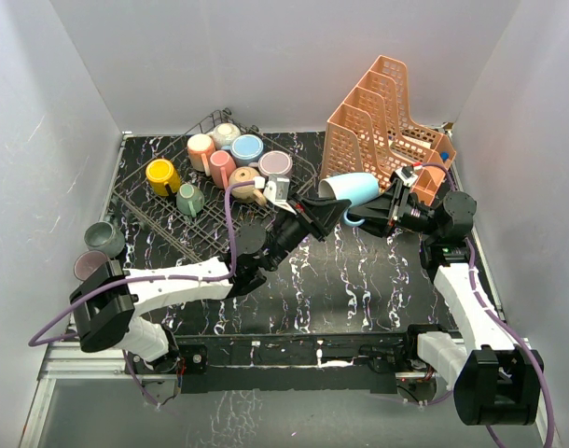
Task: Load the cups into the dish rack
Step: Pick up the cup at the center of the board, then turn the cup upside down in the dish rack, then adjust the cup in the dish rack.
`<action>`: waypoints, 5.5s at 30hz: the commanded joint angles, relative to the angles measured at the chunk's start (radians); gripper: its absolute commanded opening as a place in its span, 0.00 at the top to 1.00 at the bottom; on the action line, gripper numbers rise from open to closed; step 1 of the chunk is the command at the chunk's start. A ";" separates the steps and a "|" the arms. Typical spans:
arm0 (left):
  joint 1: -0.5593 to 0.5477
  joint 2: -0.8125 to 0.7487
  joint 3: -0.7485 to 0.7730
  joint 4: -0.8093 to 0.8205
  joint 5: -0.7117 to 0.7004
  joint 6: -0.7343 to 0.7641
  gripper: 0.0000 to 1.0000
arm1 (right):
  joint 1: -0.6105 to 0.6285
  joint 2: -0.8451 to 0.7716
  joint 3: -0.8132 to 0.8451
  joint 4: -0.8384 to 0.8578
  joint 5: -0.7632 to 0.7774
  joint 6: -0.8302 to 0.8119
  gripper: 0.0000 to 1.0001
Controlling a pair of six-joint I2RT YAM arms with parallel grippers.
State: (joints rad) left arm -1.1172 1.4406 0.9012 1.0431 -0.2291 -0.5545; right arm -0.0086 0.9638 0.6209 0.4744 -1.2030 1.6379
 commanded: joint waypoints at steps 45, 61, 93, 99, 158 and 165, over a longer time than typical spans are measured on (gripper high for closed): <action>-0.009 -0.592 0.165 -1.175 -0.215 -0.059 0.31 | 0.165 0.288 0.211 0.009 0.055 -0.458 0.92; -0.010 -0.743 0.353 -1.405 -0.242 -0.053 0.29 | 0.508 0.844 0.786 -0.342 0.251 -0.932 0.92; -0.010 -0.822 0.265 -1.362 -0.242 -0.051 0.27 | 0.785 1.289 1.303 -0.603 0.881 -1.420 0.92; -0.010 -0.819 0.266 -1.365 -0.236 -0.051 0.27 | 0.822 1.318 1.331 -0.625 0.992 -1.486 0.92; -0.010 -0.812 0.196 -1.319 -0.139 -0.116 0.27 | 0.883 1.261 1.243 -0.788 0.896 -1.922 0.92; -0.010 -0.813 0.188 -1.319 -0.144 -0.110 0.27 | 0.880 1.330 1.293 -0.725 1.131 -1.909 0.92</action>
State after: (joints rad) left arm -1.1252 0.6300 1.0939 -0.2920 -0.3771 -0.6769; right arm 0.8757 2.2860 1.8420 -0.3492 -0.2371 -0.2829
